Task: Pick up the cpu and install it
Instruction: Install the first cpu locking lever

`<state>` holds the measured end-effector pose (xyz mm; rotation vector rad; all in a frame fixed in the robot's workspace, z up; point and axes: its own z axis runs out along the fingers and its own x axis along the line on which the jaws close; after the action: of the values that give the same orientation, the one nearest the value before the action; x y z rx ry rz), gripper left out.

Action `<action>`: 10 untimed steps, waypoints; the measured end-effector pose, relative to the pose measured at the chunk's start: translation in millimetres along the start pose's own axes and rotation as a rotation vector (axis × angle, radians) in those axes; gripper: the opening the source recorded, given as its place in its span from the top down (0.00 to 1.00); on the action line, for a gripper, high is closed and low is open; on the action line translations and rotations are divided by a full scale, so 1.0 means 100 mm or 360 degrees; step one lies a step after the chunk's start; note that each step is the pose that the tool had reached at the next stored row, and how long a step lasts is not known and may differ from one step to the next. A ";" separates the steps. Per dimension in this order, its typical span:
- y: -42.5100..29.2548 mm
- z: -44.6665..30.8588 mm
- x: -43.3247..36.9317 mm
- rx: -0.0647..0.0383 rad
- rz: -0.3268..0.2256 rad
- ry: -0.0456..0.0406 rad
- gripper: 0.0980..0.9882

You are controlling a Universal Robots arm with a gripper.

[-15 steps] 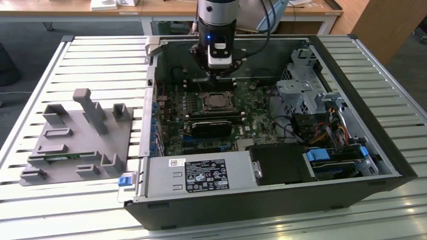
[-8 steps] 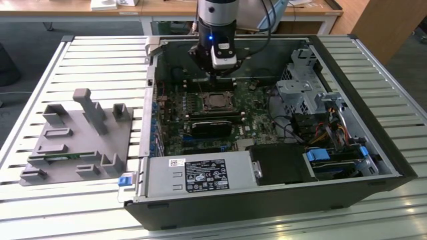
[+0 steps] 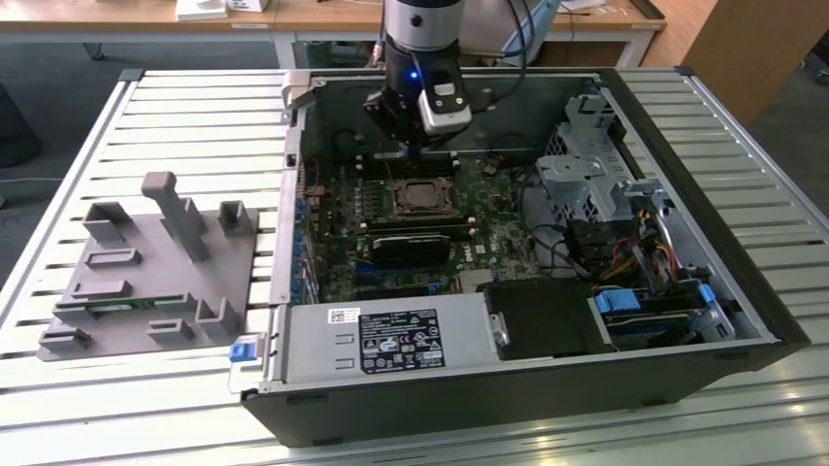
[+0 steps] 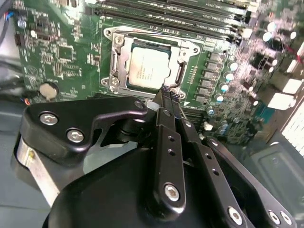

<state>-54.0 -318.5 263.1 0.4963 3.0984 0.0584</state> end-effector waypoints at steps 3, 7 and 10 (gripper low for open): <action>0.000 0.003 0.000 0.0000 -0.0086 0.0003 0.99; 0.000 0.007 0.000 0.0001 -0.0200 0.0007 0.99; 0.000 0.009 0.000 0.0001 -0.0280 0.0010 0.99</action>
<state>-54.0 -318.5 262.2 0.2227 3.1333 0.0586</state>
